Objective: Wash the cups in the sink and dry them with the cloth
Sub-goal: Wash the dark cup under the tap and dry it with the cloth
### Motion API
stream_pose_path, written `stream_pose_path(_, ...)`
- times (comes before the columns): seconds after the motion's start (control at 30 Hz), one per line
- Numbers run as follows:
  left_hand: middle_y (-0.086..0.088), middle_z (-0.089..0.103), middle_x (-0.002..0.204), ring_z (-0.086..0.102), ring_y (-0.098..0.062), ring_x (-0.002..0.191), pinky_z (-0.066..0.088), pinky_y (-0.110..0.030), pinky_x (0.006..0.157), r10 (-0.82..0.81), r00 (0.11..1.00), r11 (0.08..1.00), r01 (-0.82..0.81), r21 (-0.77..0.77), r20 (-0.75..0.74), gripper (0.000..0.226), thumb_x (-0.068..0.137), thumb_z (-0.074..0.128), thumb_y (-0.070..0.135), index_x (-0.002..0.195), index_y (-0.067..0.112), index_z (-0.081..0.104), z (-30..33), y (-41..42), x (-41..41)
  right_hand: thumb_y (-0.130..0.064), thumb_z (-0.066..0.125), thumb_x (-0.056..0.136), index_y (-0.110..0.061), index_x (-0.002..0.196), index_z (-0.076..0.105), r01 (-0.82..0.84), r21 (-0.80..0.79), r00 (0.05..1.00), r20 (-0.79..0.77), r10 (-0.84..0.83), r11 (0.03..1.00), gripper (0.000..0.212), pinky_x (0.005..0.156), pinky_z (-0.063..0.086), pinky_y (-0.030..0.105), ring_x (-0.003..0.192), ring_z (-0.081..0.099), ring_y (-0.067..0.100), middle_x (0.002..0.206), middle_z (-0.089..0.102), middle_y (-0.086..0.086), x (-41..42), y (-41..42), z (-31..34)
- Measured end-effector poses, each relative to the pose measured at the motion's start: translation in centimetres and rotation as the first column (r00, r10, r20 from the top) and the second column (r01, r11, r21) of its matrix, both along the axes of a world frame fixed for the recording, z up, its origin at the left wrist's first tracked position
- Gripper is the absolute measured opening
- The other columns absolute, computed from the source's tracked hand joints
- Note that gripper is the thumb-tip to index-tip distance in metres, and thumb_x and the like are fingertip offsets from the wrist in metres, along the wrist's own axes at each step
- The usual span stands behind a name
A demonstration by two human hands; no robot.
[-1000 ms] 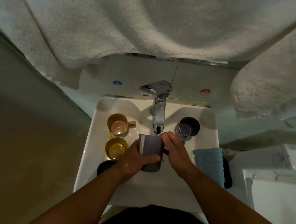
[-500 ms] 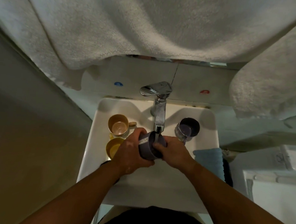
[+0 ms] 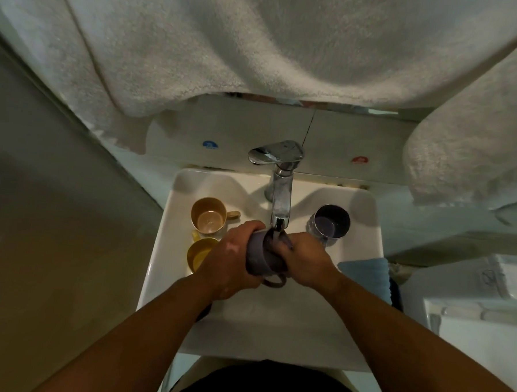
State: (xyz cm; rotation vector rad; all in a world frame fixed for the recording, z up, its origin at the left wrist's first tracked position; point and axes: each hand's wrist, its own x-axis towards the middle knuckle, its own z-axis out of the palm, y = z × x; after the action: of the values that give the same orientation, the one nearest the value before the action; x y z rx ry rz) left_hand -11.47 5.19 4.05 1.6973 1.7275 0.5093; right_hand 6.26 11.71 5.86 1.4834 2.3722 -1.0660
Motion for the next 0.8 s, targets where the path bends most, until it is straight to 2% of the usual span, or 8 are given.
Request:
stream_pose_path(0.13, 0.007, 0.05, 0.136, 0.048, -0.011, 0.122, 0.032, -0.011, 0.097, -0.022, 0.998, 0.999, 0.023, 0.022, -0.055, 0.088, 0.066, 0.092, 0.027, 0.14, 0.026, 0.045, 0.6, 0.1, -0.4, -0.024, 0.062, 0.097, -0.009, 0.116, 0.066, 0.091, -0.182, 0.988, -0.107, -0.112, 0.979, 0.025, 0.075, 0.054, 0.031, 0.087, 0.066, 0.024, 0.103, 0.07, 0.013, -0.4, -0.7, -0.3)
stream_pose_path(0.23, 0.01, 0.05, 0.139, 0.048, -0.008, 0.126, 0.027, -0.005, 0.095, -0.072, 0.994, 0.996, 0.068, -0.048, -0.082, 0.089, 0.071, 0.088, 0.022, 0.146, 0.025, 0.041, -0.2, -0.3, -1.5, -0.036, 0.055, 0.1, -0.015, 0.111, 0.068, 0.14, -0.085, 0.985, -0.092, -0.148, 0.986, 0.027, 0.087, 0.056, 0.041, 0.094, 0.066, 0.025, 0.106, 0.07, 0.007, -0.5, 0.1, -0.9)
stream_pose_path(0.37, -0.002, 0.045, 0.153, 0.043, -0.016, 0.14, 0.028, -0.008, 0.106, 0.059, 0.997, 0.989, -0.053, -0.141, 0.042, 0.081, 0.087, 0.076, 0.015, 0.154, 0.018, 0.031, -1.5, 0.6, 0.2, -0.032, 0.051, 0.101, -0.02, 0.084, 0.065, 0.323, -0.209, 0.919, -0.164, -0.359, 0.923, 0.025, 0.076, 0.059, 0.05, 0.077, 0.068, 0.027, 0.085, 0.071, 0.011, -0.4, -0.1, -1.0)
stream_pose_path(0.4, -0.004, 0.045, 0.153, 0.043, -0.016, 0.14, 0.031, -0.01, 0.109, 0.137, 0.99, 0.985, -0.132, -0.113, 0.035, 0.083, 0.086, 0.076, 0.02, 0.155, 0.017, 0.029, -1.4, 0.2, 0.3, -0.03, 0.053, 0.101, -0.02, 0.084, 0.064, 0.376, -0.272, 0.878, -0.203, -0.434, 0.886, 0.023, 0.07, 0.06, 0.046, 0.071, 0.068, 0.023, 0.081, 0.07, 0.01, -0.5, -0.4, -1.0)
stream_pose_path(0.53, -0.003, 0.032, 0.158, 0.031, -0.01, 0.144, 0.032, -0.017, 0.115, -0.097, 0.989, 0.995, 0.101, -0.029, 0.113, 0.125, 0.061, 0.085, 0.059, 0.158, 0.02, 0.018, -1.1, -0.9, -0.4, -0.015, 0.062, 0.094, -0.014, 0.094, 0.062, 0.357, -0.547, 0.761, -0.299, -0.575, 0.757, 0.001, 0.044, 0.041, 0.024, 0.053, 0.055, 0.013, 0.072, 0.064, 0.01, -1.0, -1.4, 0.0)
stream_pose_path(0.63, -0.001, 0.042, 0.153, 0.04, -0.009, 0.139, 0.034, -0.004, 0.105, -0.035, 0.988, 0.999, 0.04, -0.033, 0.152, 0.109, 0.069, 0.088, 0.029, 0.157, 0.021, 0.025, -1.3, -1.2, -0.6, -0.026, 0.065, 0.092, -0.021, 0.096, 0.065, 0.273, -0.275, 0.912, -0.23, -0.339, 0.922, 0.006, 0.066, 0.054, 0.032, 0.075, 0.065, 0.018, 0.09, 0.071, 0.006, -0.3, -0.6, -1.1)
stream_pose_path(0.7, 0.002, 0.047, 0.151, 0.046, -0.011, 0.137, 0.039, -0.012, 0.107, -0.094, 0.976, 0.992, 0.108, -0.058, 0.194, 0.105, 0.072, 0.088, 0.024, 0.158, 0.021, 0.027, -1.3, -0.8, -0.7, -0.032, 0.061, 0.095, -0.021, 0.095, 0.065, 0.175, -0.083, 0.979, -0.095, -0.183, 0.981, 0.011, 0.077, 0.056, 0.036, 0.084, 0.066, 0.02, 0.095, 0.07, 0.001, 0.1, -0.2, -1.5)
stream_pose_path(0.8, 0.005, 0.048, 0.15, 0.044, -0.002, 0.132, 0.034, -0.005, 0.105, -0.104, 0.972, 0.995, 0.101, 0.025, 0.212, 0.1, 0.075, 0.089, 0.033, 0.156, 0.021, 0.032, -1.1, -0.4, -1.3, -0.028, 0.053, 0.101, -0.011, 0.082, 0.066, 0.313, -0.197, 0.926, -0.156, -0.345, 0.929, 0.029, 0.063, 0.057, 0.037, 0.062, 0.067, 0.018, 0.07, 0.069, 0.006, 0.0, -0.5, -1.5)
